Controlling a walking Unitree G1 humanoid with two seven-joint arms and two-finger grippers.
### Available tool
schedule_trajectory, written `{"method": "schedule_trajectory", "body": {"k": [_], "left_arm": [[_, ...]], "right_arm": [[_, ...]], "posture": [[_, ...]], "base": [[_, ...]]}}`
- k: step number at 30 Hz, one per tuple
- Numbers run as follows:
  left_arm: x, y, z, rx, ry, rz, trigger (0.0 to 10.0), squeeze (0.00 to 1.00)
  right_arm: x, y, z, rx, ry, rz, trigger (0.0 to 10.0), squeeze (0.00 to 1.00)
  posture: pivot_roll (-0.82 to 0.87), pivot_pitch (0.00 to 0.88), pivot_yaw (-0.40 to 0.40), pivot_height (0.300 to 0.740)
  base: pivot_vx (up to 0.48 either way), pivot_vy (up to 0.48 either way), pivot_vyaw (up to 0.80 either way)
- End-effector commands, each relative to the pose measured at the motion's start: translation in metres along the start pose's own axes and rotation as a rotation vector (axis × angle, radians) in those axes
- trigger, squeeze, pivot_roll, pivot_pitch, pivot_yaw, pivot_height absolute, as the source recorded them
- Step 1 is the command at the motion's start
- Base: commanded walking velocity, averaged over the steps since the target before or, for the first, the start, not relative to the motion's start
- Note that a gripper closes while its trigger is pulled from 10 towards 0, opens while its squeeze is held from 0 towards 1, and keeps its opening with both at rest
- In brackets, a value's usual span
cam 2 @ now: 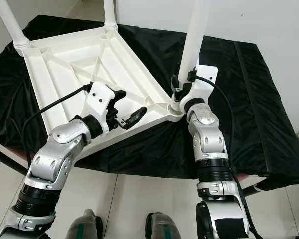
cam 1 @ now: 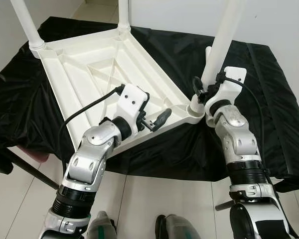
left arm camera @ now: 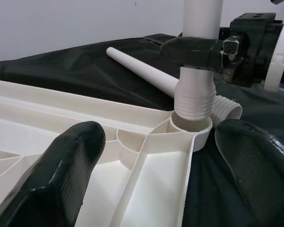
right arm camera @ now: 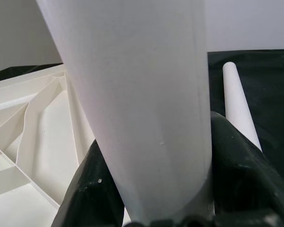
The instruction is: Building children table
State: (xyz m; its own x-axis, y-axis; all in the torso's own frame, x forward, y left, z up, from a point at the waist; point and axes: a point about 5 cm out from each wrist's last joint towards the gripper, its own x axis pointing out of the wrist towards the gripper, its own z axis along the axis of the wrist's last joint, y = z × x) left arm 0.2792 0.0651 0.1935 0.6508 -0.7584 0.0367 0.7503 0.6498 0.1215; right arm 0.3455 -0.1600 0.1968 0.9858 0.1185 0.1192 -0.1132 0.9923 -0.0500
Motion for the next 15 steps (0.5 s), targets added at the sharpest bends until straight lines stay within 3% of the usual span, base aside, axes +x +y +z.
{"method": "schedule_trajectory", "body": {"k": [1,15], "left_arm": [[0.002,-0.011,0.003,-0.003,-0.007,-0.177,10.0,0.0],[0.002,-0.022,-0.004,-0.007,0.018,-0.212,10.0,0.0]], "right_arm": [[-0.003,-0.002,0.0,0.0,0.007,0.006,10.0,0.0],[-0.014,0.011,-0.015,-0.009,0.051,0.12,10.0,0.0]], "posture": [[-0.06,0.054,-0.013,0.74],[-0.05,0.06,-0.011,0.74]], "base": [[0.0,0.0,0.0],[0.0,0.0,0.0]]}}
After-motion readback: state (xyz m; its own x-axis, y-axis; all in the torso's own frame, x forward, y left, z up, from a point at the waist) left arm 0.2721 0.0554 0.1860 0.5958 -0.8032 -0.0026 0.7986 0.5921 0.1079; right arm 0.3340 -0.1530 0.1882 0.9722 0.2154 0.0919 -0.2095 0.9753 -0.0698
